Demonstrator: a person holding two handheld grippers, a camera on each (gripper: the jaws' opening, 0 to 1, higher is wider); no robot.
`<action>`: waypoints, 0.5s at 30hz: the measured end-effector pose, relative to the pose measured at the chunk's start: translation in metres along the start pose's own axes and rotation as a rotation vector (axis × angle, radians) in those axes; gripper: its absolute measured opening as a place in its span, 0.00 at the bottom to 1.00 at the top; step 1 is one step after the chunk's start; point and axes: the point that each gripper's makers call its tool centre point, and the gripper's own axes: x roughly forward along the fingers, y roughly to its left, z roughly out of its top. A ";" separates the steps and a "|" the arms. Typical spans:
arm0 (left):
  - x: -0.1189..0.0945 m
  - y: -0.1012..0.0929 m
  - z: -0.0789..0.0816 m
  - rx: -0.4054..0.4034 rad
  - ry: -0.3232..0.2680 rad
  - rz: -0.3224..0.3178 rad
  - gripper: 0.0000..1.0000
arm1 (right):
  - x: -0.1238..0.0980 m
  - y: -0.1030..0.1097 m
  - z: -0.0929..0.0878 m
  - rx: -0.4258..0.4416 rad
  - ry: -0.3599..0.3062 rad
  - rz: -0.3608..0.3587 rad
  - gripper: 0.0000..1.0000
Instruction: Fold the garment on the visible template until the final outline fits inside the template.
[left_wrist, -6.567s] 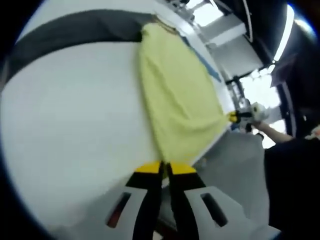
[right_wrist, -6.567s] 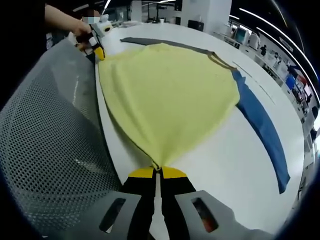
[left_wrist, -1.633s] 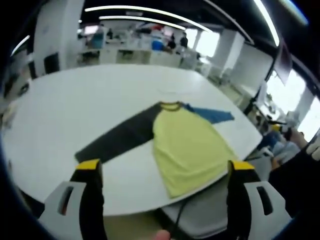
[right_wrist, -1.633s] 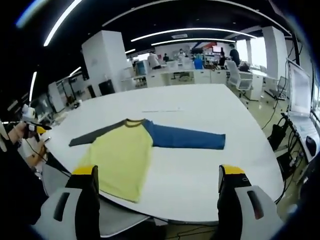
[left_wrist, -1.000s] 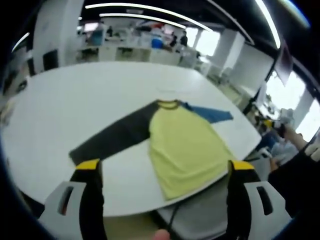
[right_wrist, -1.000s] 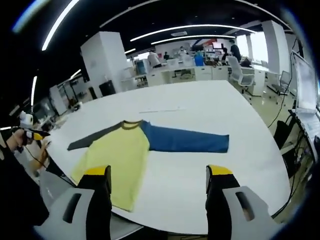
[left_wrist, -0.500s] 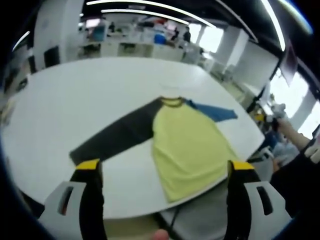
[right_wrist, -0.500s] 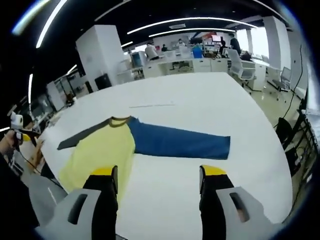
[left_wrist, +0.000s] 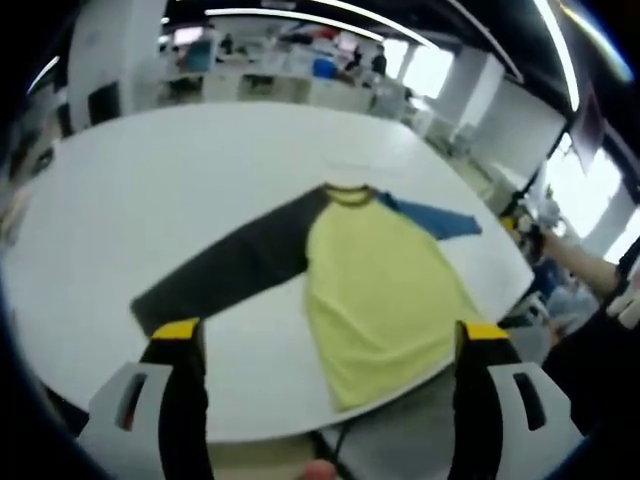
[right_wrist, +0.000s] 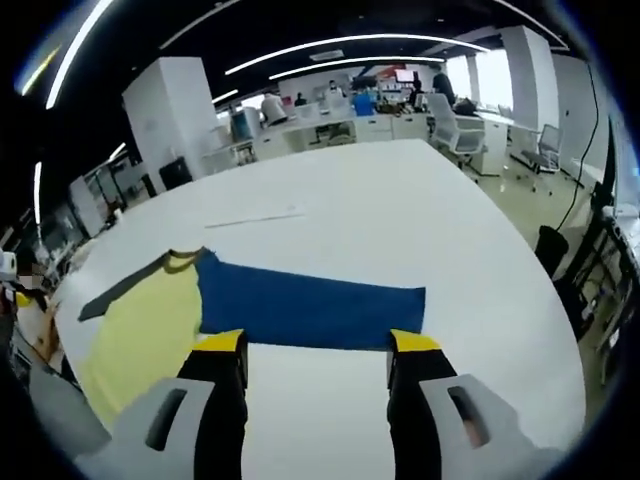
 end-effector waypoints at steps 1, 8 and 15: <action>0.001 0.003 0.000 -0.011 0.003 0.009 0.99 | 0.003 -0.004 0.001 0.001 -0.001 -0.007 0.55; 0.010 0.004 0.000 -0.019 0.022 0.027 0.99 | 0.027 -0.030 -0.004 0.001 0.042 -0.047 0.49; 0.023 -0.002 -0.005 -0.010 0.070 0.022 0.99 | 0.054 -0.061 -0.014 0.016 0.102 -0.119 0.39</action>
